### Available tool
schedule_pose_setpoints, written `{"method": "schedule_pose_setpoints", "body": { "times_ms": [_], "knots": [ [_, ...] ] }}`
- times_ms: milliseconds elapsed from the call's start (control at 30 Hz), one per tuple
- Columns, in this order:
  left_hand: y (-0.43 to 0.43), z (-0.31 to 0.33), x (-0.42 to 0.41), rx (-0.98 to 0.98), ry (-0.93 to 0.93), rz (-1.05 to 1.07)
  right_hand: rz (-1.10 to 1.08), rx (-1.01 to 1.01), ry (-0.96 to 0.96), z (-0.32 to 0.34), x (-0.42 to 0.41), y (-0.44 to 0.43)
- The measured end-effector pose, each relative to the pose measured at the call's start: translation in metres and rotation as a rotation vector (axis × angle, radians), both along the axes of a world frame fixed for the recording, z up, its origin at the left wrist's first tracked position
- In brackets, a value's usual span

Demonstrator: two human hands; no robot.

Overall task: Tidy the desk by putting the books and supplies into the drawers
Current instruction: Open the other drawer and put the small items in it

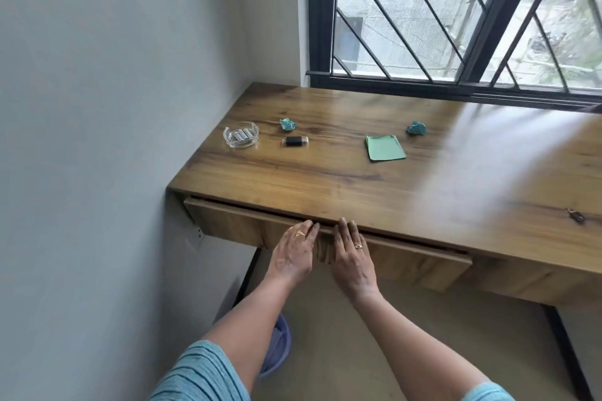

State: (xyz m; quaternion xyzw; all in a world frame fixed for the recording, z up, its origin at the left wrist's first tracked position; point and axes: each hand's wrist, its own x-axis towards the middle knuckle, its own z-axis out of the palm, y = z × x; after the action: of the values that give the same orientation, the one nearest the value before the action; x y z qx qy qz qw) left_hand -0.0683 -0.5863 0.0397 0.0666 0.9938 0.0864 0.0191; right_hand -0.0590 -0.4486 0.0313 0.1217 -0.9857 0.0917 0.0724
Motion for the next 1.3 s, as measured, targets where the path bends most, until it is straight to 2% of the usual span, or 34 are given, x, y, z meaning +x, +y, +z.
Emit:
{"method": "schedule_pose_setpoints", "body": {
  "times_ms": [133, 300, 467, 667, 900, 1100, 1300],
  "knots": [
    [0.011, 0.002, 0.003, 0.006, 0.003, 0.057, -0.011, 0.062, -0.062, 0.009, 0.007, 0.002],
    [0.023, 0.013, 0.008, -0.057, -0.085, 0.096, -0.062, -0.086, -0.127, 0.026, 0.005, -0.004],
    [0.016, 0.024, 0.037, -0.13, -0.084, 0.059, -0.076, -0.126, -0.175, 0.039, 0.03, -0.007],
    [0.006, 0.034, 0.108, -0.011, -0.047, 0.088, -0.248, -0.206, -0.283, 0.051, 0.085, -0.022],
    [-0.001, 0.05, 0.195, 0.071, -0.081, 0.161, -0.29, -0.224, -0.357, 0.058, 0.168, -0.034],
    [-0.004, 0.063, 0.248, -0.105, -0.154, 0.113, -0.258, -0.237, -0.39, 0.065, 0.23, -0.042],
    [-0.009, 0.069, 0.267, -0.236, -0.223, 0.069, -0.209, -0.218, -0.582, 0.068, 0.253, -0.042]
  ]
}}
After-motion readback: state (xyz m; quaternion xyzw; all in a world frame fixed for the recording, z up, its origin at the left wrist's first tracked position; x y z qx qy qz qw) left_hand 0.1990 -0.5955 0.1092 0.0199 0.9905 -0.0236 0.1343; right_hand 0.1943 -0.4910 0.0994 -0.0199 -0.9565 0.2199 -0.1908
